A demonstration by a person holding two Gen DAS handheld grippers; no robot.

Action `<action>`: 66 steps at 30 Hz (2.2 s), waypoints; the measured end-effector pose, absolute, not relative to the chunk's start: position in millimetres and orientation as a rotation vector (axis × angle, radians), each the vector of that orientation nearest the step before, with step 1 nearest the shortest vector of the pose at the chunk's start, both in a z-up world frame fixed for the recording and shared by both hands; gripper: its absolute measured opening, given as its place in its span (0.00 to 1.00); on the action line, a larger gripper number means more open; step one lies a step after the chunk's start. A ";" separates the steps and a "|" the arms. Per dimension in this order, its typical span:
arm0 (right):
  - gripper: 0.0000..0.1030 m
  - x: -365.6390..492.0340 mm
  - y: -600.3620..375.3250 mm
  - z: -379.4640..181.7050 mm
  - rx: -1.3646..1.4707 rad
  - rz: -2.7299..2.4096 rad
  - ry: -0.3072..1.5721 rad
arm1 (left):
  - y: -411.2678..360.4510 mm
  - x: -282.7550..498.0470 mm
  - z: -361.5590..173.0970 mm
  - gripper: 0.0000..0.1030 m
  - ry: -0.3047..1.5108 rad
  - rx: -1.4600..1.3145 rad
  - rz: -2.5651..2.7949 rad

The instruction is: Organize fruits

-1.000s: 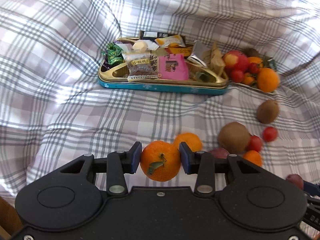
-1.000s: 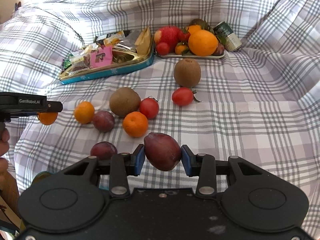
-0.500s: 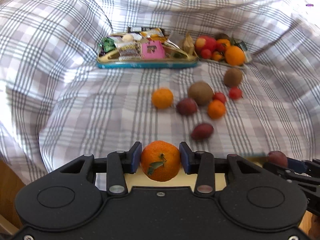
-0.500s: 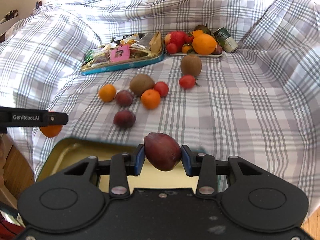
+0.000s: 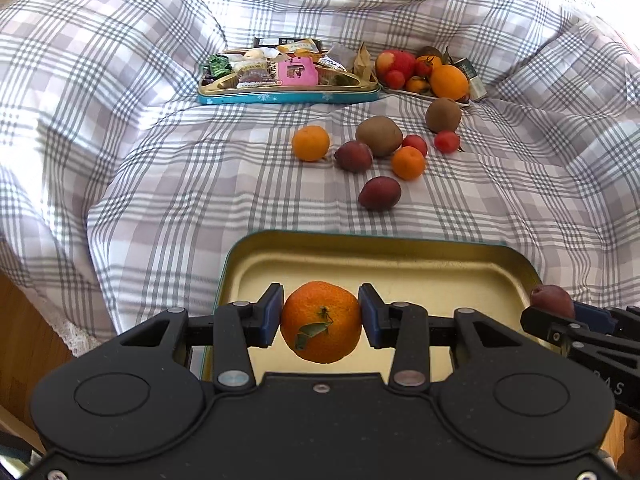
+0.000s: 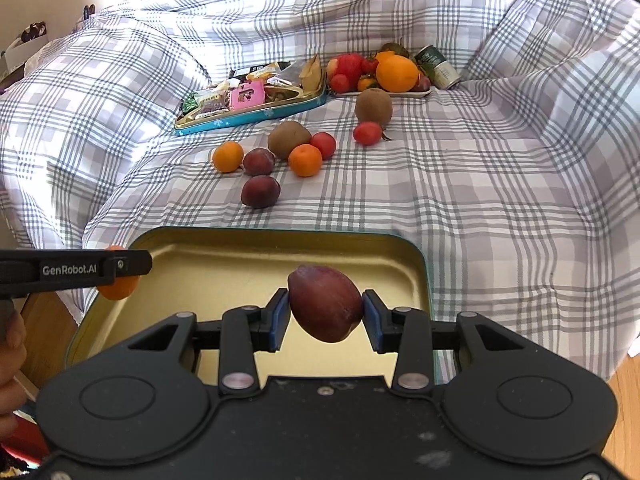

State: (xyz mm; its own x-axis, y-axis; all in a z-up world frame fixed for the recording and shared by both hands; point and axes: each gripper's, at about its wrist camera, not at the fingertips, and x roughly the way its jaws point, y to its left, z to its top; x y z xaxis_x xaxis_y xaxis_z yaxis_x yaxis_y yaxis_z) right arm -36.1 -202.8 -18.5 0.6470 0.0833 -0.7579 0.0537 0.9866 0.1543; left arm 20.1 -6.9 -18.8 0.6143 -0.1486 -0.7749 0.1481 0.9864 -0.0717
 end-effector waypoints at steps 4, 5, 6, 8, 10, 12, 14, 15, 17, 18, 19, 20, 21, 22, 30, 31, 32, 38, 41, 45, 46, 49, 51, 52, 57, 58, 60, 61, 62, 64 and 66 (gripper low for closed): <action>0.40 -39.6 -201.2 -17.3 0.147 0.023 0.867 | -3.7 12.2 -20.5 0.48 0.897 -0.017 -0.163; 0.40 -39.5 -201.3 -17.7 0.149 0.024 0.871 | -3.0 11.7 -21.6 0.48 0.899 -0.020 -0.162; 0.40 -38.3 -201.1 -18.2 0.151 0.024 0.875 | -2.5 11.9 -22.9 0.48 0.903 -0.023 -0.160; 0.40 -37.6 -200.8 -19.2 0.154 0.018 0.878 | -2.0 12.2 -26.2 0.48 0.914 -0.029 -0.149; 0.40 -38.0 -200.6 -20.3 0.153 0.015 0.881 | -1.2 13.3 -28.6 0.48 0.922 -0.036 -0.141; 0.40 -38.3 -200.9 -21.0 0.155 0.018 0.883 | -0.8 12.6 -29.9 0.48 0.924 -0.040 -0.137; 0.40 -38.4 -200.4 -20.7 0.156 0.016 0.877 | -1.6 12.0 -30.6 0.48 0.927 -0.035 -0.131; 0.40 -38.6 -200.6 -20.0 0.156 0.014 0.872 | -1.7 11.9 -30.7 0.48 0.930 -0.033 -0.130; 0.40 -39.3 -200.4 -17.8 0.154 0.017 0.860 | -1.3 11.0 -29.8 0.47 0.927 -0.036 -0.133; 0.40 -39.7 -200.3 -17.1 0.154 0.017 0.857 | -0.9 9.7 -28.4 0.47 0.917 -0.037 -0.135; 0.40 -40.2 -200.2 -16.7 0.152 0.017 0.856 | -0.6 8.9 -26.6 0.47 0.908 -0.036 -0.135; 0.40 -40.2 -199.8 -16.5 0.151 0.016 0.856 | -0.4 8.0 -24.5 0.47 0.898 -0.035 -0.137; 0.40 -40.3 -199.6 -16.4 0.151 0.016 0.856 | -0.5 7.6 -23.0 0.47 0.889 -0.032 -0.139; 0.40 -40.3 -199.8 -16.5 0.152 0.015 0.858 | -0.9 7.1 -22.0 0.47 0.884 -0.027 -0.139; 0.40 -41.7 -200.1 -15.4 0.155 0.006 0.857 | -3.7 8.1 -22.9 0.47 0.902 -0.015 -0.135; 0.40 -41.5 -200.2 -15.5 0.154 0.006 0.857 | -4.5 7.7 -23.2 0.47 0.902 -0.011 -0.135; 0.40 -41.2 -200.2 -15.7 0.152 0.006 0.858 | -4.6 6.8 -23.3 0.47 0.903 -0.009 -0.136; 0.40 -42.3 -199.6 -15.7 0.147 0.009 0.859 | -3.9 5.7 -24.4 0.47 0.910 -0.015 -0.134; 0.40 -42.1 -199.4 -15.8 0.146 0.009 0.861 | -2.4 5.2 -24.8 0.47 0.913 -0.023 -0.129; 0.40 -42.9 -198.1 -16.2 0.142 0.012 0.863 | -1.2 5.5 -26.2 0.47 0.921 -0.029 -0.125; 0.40 -43.2 -198.0 -16.3 0.141 0.013 0.863 | -0.9 5.4 -26.4 0.47 0.922 -0.030 -0.124; 0.40 -42.8 -197.4 -16.5 0.138 0.014 0.865 | -0.8 5.2 -26.5 0.47 0.924 -0.029 -0.124; 0.40 -42.8 -197.2 -16.5 0.138 0.013 0.865 | -0.8 5.2 -26.8 0.47 0.925 -0.028 -0.124; 0.40 -42.9 -197.2 -16.5 0.138 0.014 0.865 | -0.9 5.2 -27.0 0.47 0.926 -0.027 -0.124; 0.40 -43.1 -196.9 -16.9 0.137 0.014 0.866 | -1.1 4.4 -28.2 0.47 0.932 -0.027 -0.121; 0.40 -43.1 -196.8 -16.9 0.137 0.014 0.866 | -1.0 4.5 -28.3 0.47 0.933 -0.026 -0.120; 0.40 -43.1 -196.6 -16.8 0.137 0.013 0.867 | -1.3 4.2 -28.5 0.47 0.935 -0.025 -0.118; 0.40 -43.3 -196.3 -17.2 0.136 0.013 0.867 | -1.2 4.1 -28.7 0.47 0.936 -0.025 -0.116; 0.40 -43.6 -195.9 -17.7 0.135 0.013 0.868 | -1.4 4.0 -28.7 0.47 0.937 -0.024 -0.115; 0.40 -43.5 -195.8 -17.6 0.135 0.013 0.868 | -1.4 3.8 -28.9 0.47 0.938 -0.023 -0.112; 0.40 -43.9 -195.7 -18.1 0.134 0.014 0.868 | -1.0 4.2 -29.1 0.47 0.939 -0.022 -0.107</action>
